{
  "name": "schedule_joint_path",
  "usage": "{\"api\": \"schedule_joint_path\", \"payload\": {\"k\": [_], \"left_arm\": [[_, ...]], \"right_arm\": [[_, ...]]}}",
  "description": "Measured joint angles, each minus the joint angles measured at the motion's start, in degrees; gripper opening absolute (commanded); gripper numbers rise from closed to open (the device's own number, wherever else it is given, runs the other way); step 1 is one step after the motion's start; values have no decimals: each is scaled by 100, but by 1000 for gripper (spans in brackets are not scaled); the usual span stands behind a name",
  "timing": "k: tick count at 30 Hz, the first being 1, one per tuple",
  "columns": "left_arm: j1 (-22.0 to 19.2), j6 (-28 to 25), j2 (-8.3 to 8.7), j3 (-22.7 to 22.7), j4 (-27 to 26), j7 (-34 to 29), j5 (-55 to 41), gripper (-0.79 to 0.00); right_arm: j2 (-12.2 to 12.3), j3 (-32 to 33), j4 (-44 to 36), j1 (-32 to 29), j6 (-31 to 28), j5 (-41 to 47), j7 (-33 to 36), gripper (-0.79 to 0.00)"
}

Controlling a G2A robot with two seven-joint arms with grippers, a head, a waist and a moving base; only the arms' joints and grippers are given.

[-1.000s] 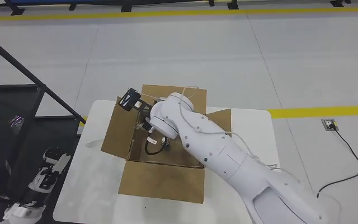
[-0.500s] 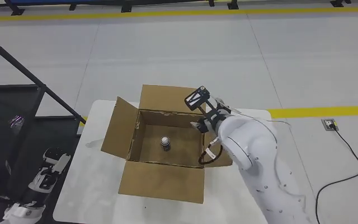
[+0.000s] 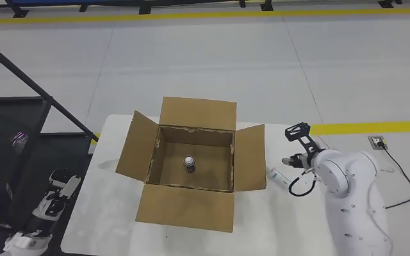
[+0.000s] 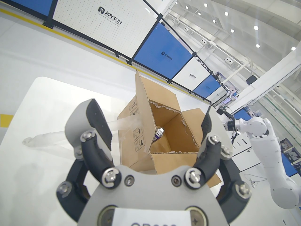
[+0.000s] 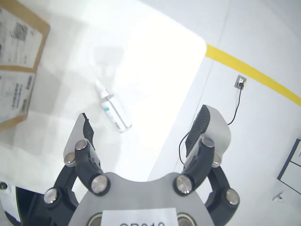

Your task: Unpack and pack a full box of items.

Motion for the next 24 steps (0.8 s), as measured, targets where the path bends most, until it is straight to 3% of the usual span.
{"api": "schedule_joint_path", "payload": {"k": [8,14,24], "left_arm": [[0,0,0,0,0,0,0,0],[0,0,0,0,0,0,0,0],[0,0,0,0,0,0,0,0]], "right_arm": [[123,-489,838,-84,-650,227,-322,0],[214,-611,1044,-106,-641,210,-315,-3],[277,-754,1616,60,-507,119,-588,-108]]}}
